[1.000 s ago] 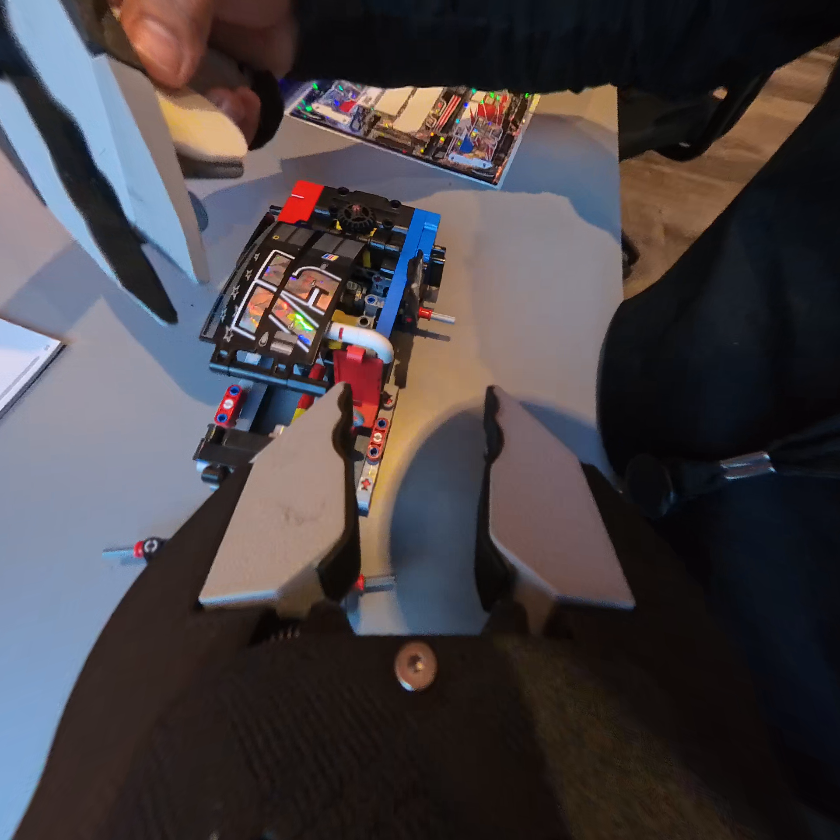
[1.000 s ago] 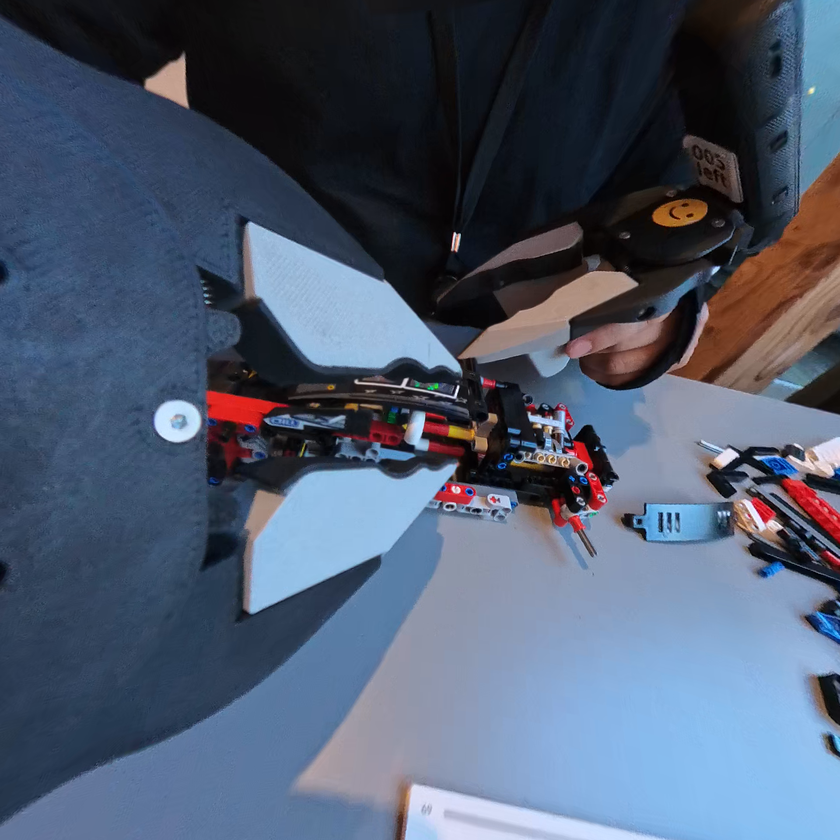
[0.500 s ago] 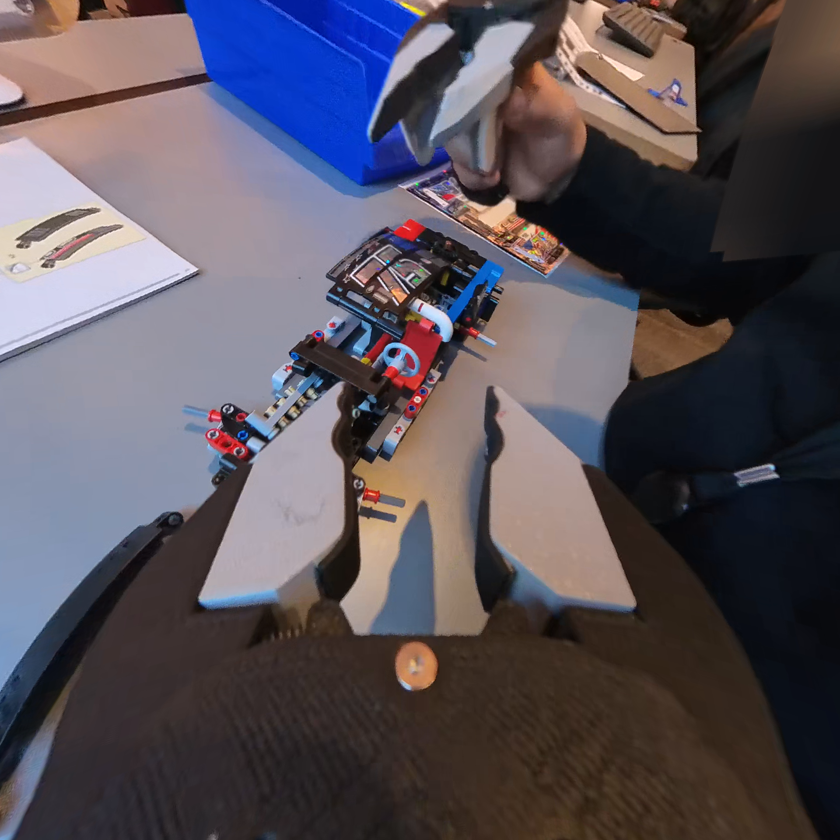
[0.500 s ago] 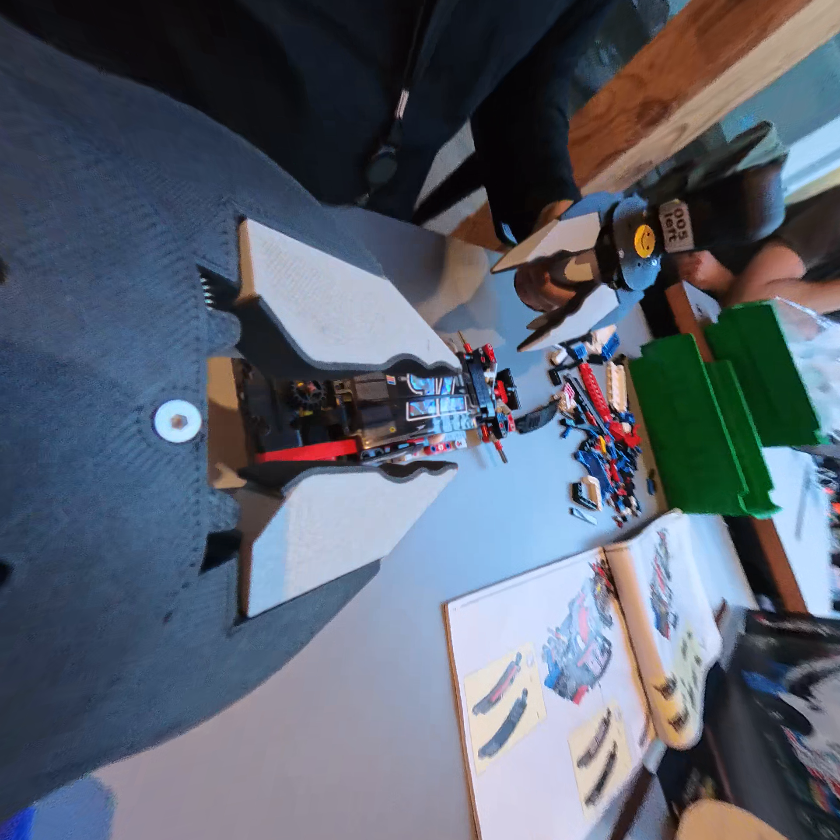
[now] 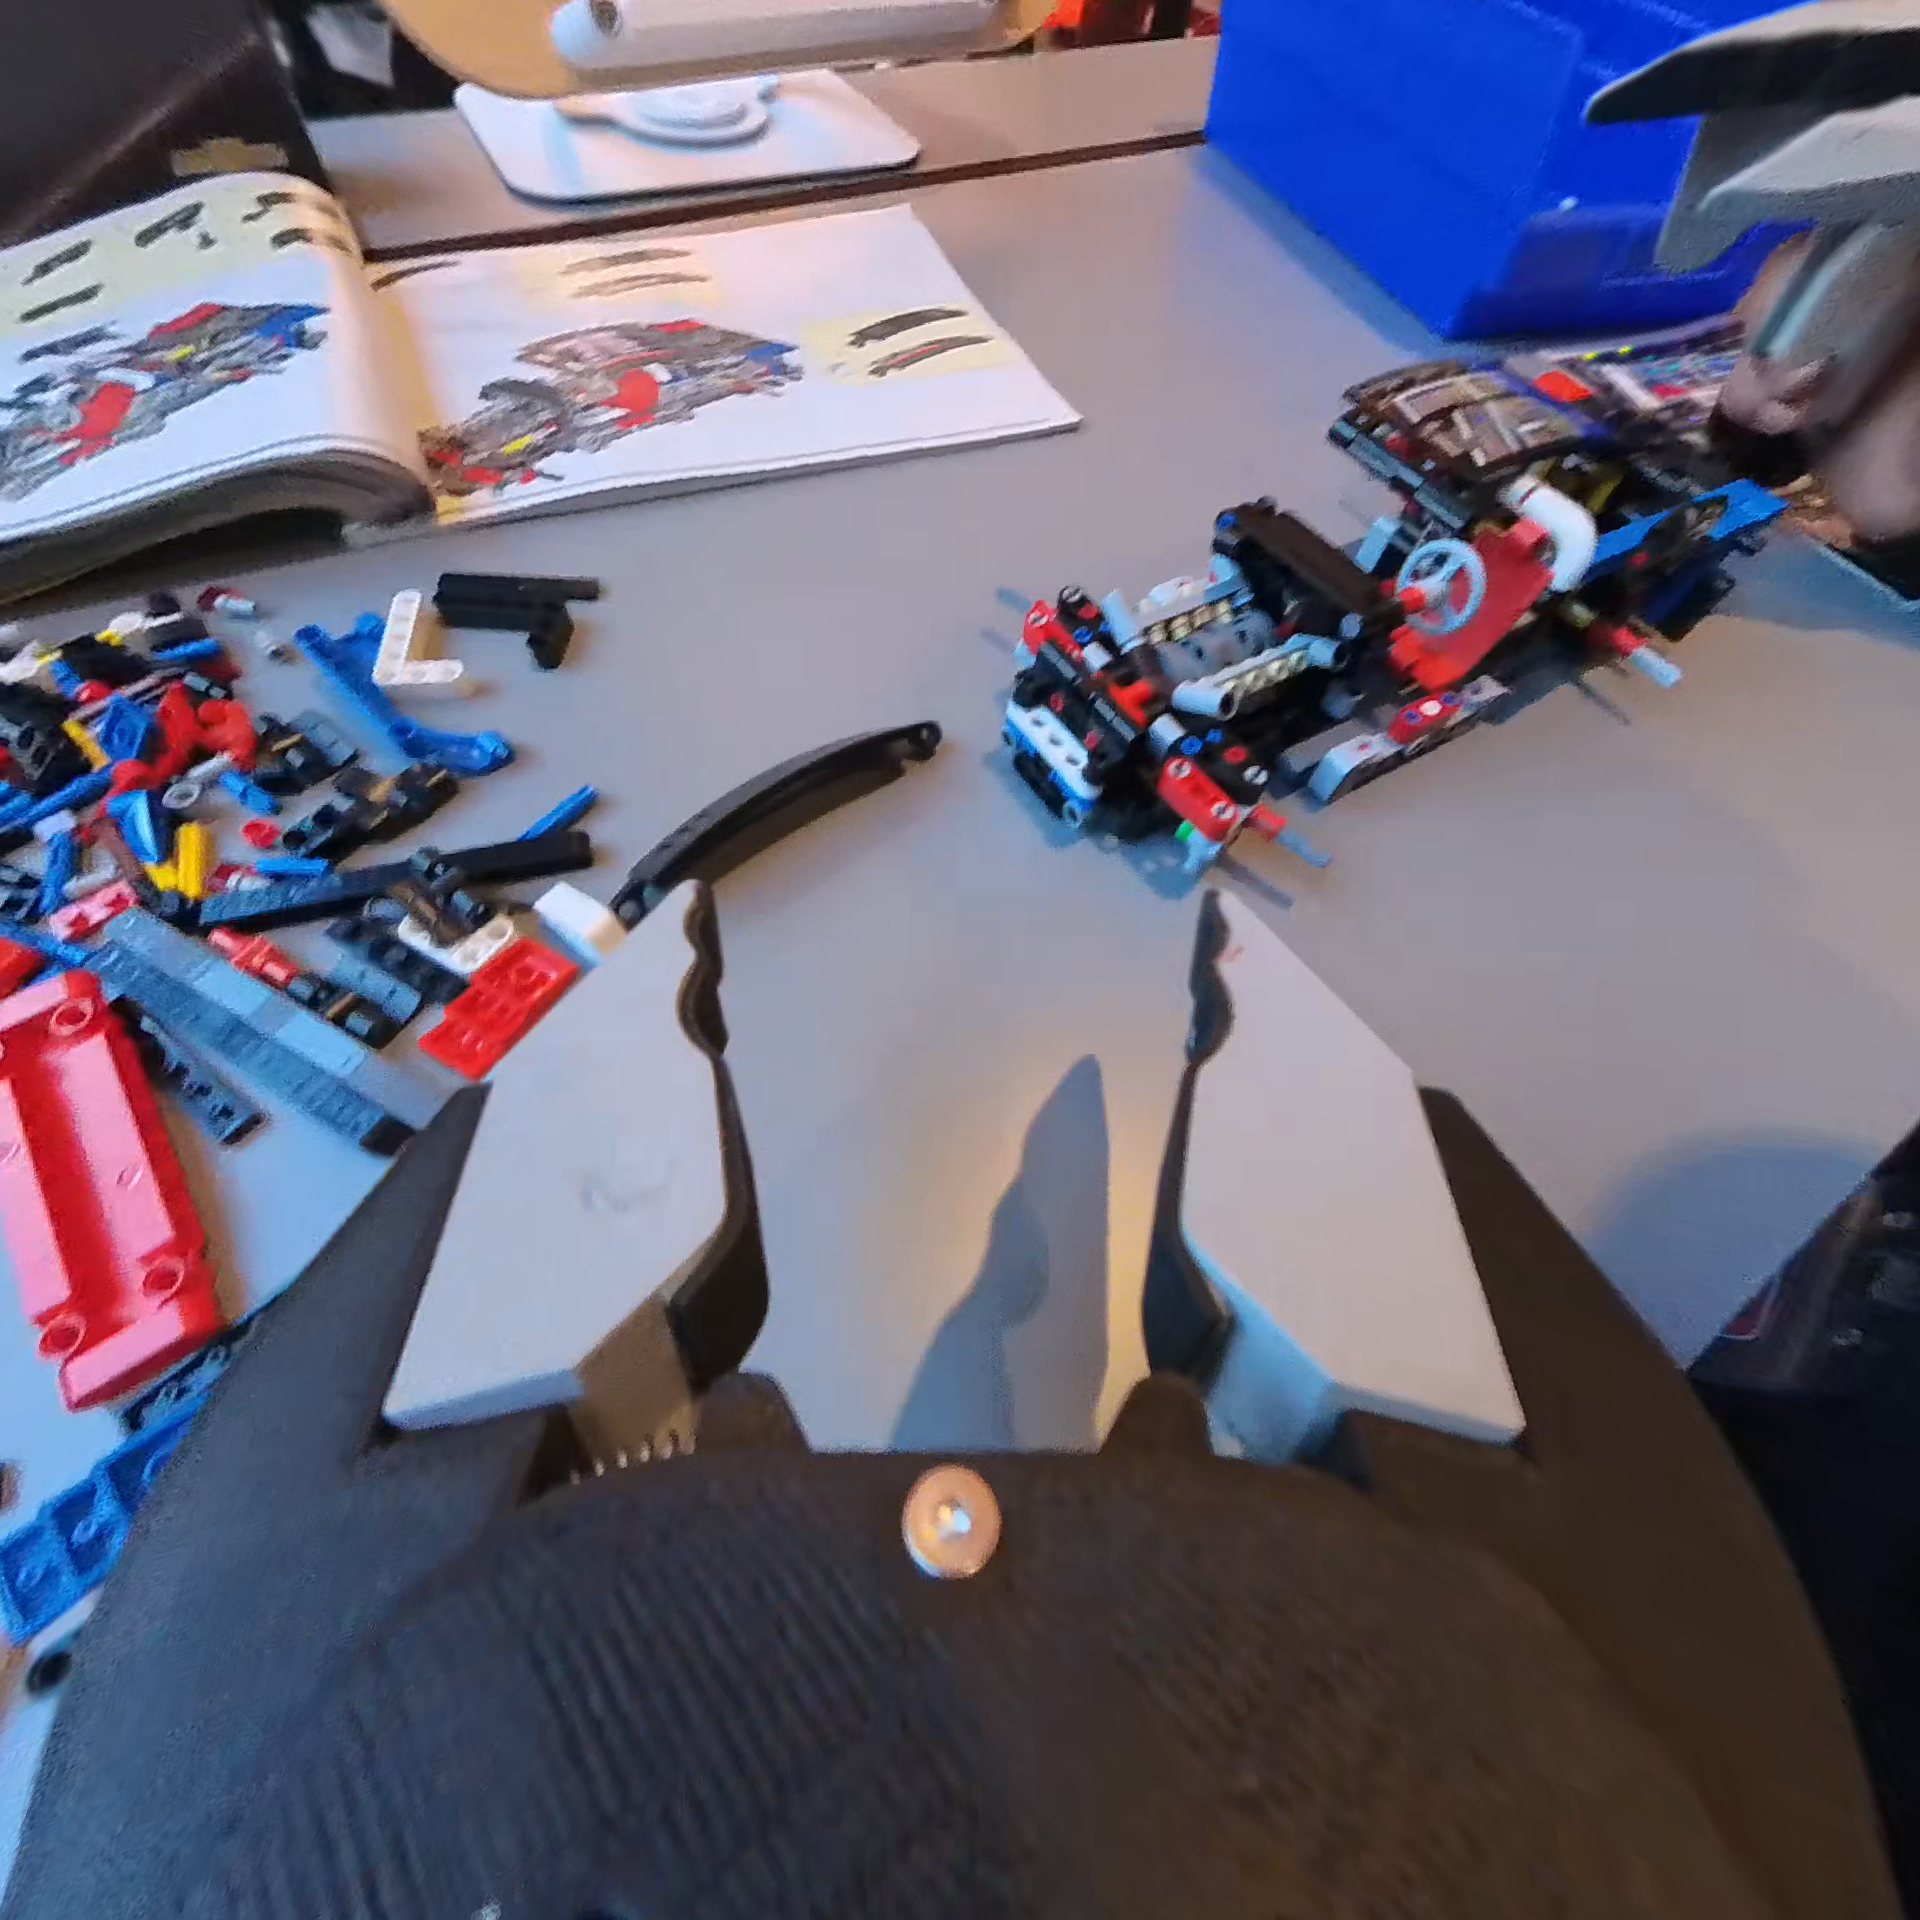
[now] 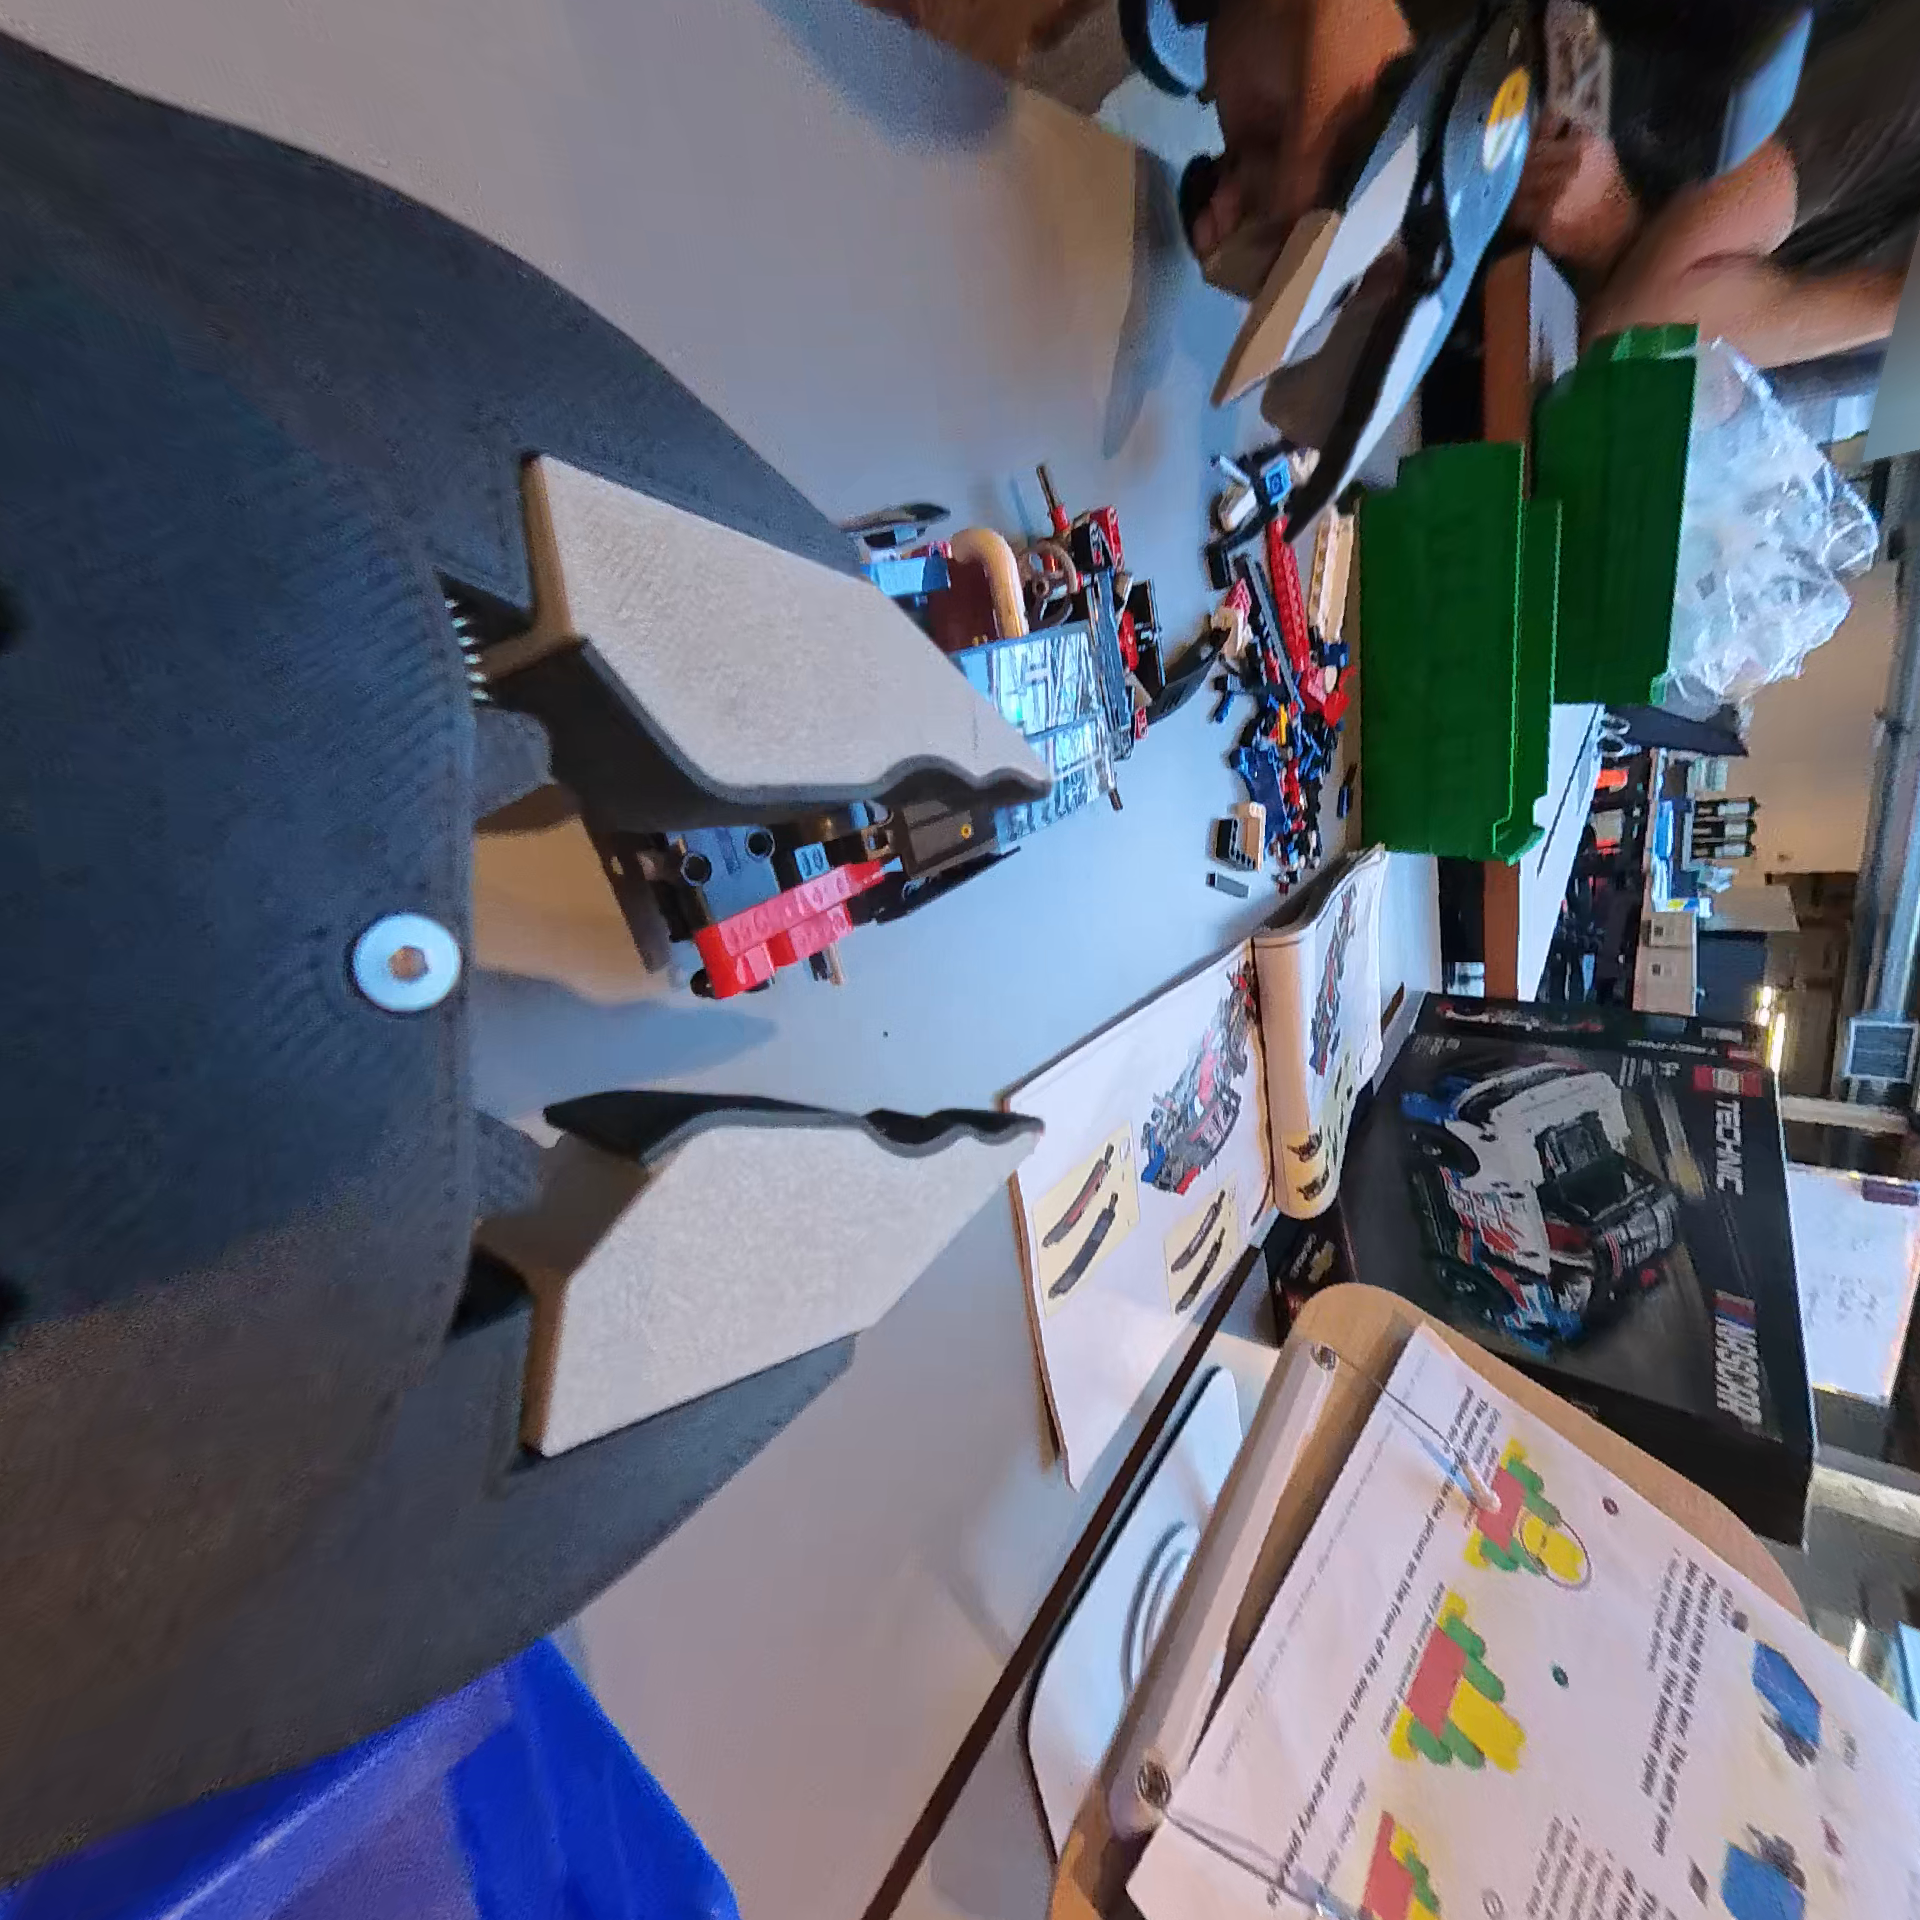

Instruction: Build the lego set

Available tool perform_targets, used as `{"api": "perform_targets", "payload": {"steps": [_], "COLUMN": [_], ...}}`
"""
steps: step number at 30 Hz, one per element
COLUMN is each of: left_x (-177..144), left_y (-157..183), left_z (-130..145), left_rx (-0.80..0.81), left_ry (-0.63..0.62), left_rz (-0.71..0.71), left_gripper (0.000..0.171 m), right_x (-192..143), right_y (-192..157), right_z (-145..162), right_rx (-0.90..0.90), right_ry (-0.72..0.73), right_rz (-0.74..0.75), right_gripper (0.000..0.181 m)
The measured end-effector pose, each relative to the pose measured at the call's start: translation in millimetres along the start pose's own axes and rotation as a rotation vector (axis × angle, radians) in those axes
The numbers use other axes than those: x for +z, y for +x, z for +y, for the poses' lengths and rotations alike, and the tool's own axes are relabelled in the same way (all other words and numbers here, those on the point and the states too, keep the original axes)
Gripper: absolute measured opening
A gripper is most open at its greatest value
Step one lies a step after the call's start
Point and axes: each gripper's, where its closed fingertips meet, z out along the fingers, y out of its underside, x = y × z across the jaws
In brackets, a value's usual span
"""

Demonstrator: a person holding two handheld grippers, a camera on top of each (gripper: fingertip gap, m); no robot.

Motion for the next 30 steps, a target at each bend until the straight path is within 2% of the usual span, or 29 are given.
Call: {"api": "perform_targets", "payload": {"steps": [5, 9, 14, 17, 19, 20, 22, 30], "left_x": [-2.5, 6.5, 33.8, 54.5, 64.2, 67.3, 71.9, 94.0], "left_y": [-13.2, -20.9, -37.4, -46.4, -50.1, -48.7, -47.3, -43.8], "left_z": [8.0, -1.1, -15.8, -0.6, 16.0, 14.7, 15.2, 3.9], "left_rx": [0.022, 0.137, 0.301, 0.416, 0.484, 0.502, 0.537, 0.688], "left_ry": [-0.026, -0.068, -0.189, -0.313, -0.392, -0.37, -0.374, -0.304], "left_rz": [-0.011, 0.03, 0.067, 0.063, 0.065, 0.072, 0.084, 0.012], "left_gripper": [0.086, 0.063, 0.048, 0.043, 0.028, 0.016, 0.002, 0.0], "right_x": [3.0, 4.3, 6.1, 7.0, 7.9, 8.6, 10.1, 14.4], "right_y": [7.6, 15.8, 24.0, 27.2, 29.2, 30.2, 32.3, 52.2], "right_z": [13.1, 18.4, 24.6, 27.6, 29.9, 31.5, 34.7, 45.3], "right_rx": [-0.028, -0.022, -0.03, -0.056, -0.07, -0.073, -0.078, -0.09], "right_ry": [-0.054, -0.068, -0.103, -0.127, -0.144, -0.155, -0.176, -0.249], "right_rz": [0.058, 0.098, 0.141, 0.173, 0.189, 0.195, 0.205, 0.287], "right_gripper": [0.052, 0.051, 0.049, 0.048, 0.048, 0.048, 0.047, 0.044]}}
